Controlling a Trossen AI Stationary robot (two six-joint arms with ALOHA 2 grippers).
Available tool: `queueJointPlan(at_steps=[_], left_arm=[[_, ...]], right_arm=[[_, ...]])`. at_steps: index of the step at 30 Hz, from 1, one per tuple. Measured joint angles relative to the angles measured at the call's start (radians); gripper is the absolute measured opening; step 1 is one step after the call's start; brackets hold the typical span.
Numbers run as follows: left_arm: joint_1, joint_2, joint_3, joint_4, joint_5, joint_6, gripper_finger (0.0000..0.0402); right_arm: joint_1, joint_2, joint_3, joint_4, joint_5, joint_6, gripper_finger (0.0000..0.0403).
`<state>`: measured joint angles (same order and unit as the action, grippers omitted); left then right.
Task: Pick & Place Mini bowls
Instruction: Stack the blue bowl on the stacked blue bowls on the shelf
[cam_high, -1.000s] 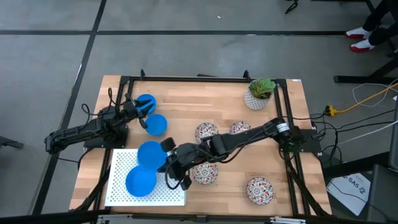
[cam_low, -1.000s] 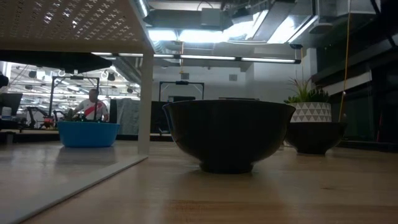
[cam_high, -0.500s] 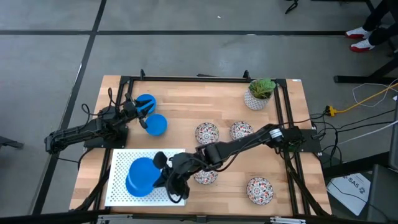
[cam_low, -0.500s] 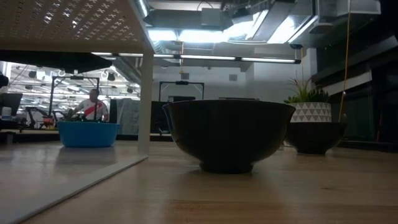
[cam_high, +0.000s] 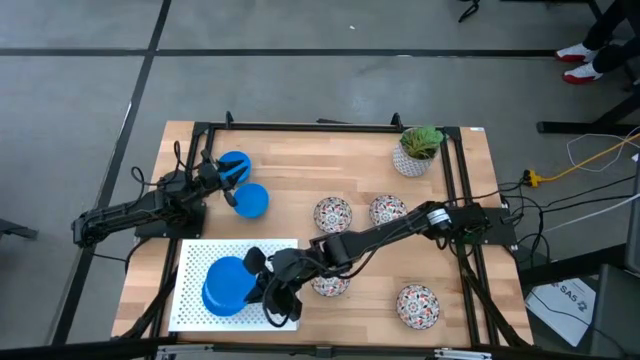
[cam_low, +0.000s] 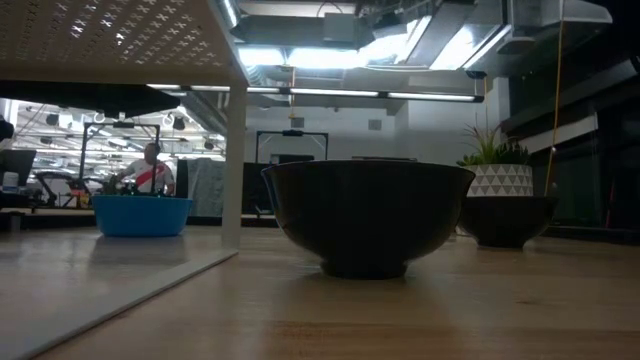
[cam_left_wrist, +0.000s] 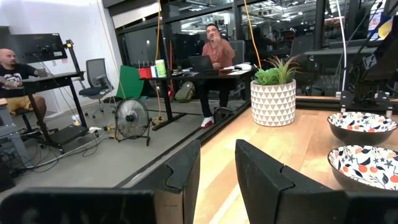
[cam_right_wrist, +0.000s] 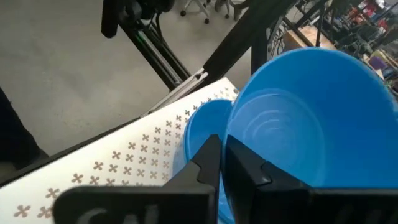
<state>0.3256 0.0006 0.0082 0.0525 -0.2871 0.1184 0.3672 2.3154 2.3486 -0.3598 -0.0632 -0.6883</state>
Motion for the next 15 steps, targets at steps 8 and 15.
queueJointPlan(at_steps=[8, 15], left_arm=[[0.000, 0.000, 0.000, 0.000, 0.000, 0.000, 0.0098], [0.000, 0.000, 0.000, 0.000, 0.000, 0.000, 0.0098]], right_arm=[[-0.010, 0.000, 0.000, -0.030, 0.034, 0.003, 0.0066], [-0.016, 0.000, 0.000, -0.028, 0.053, 0.006, 0.0100]])
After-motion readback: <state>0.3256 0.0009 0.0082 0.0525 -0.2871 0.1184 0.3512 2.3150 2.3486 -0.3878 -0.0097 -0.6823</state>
